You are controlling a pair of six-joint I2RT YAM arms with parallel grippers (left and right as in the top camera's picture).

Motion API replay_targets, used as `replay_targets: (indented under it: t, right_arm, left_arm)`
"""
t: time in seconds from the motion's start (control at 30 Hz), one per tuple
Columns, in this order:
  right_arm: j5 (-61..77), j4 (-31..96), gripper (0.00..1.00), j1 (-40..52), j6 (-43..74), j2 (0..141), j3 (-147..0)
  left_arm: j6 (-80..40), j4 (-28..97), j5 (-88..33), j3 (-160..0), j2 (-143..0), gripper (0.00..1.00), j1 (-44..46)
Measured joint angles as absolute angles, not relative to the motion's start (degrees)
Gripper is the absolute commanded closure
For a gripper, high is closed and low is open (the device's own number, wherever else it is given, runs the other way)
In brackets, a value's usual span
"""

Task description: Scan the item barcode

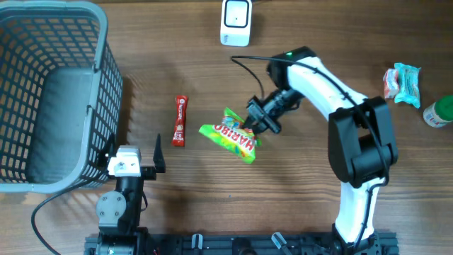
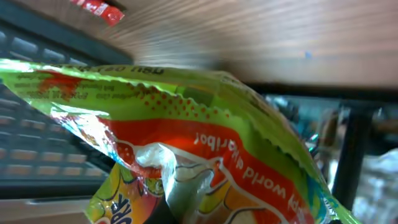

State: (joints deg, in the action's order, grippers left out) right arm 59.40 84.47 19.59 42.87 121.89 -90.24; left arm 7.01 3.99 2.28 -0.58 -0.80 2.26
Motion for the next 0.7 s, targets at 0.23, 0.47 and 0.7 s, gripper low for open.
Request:
replay_targets:
  t: [0.23, 0.47, 0.7]
  right_arm:
    - [61.45, 83.05, 0.96, 18.70, 55.55, 121.86, -90.24]
    - [61.65, 66.98, 0.96, 18.70, 57.49, 121.80, -90.04]
    - [46.50, 60.42, 0.58, 18.72, 49.32, 121.80, -90.13]
  left_arm:
    - [7.01, 3.99, 2.28, -0.58, -0.80, 0.00, 2.26]
    - [7.01, 3.99, 2.28, -0.58, -0.80, 0.00, 2.26]
    - [7.01, 3.99, 2.28, -0.58, -0.80, 0.00, 2.26]
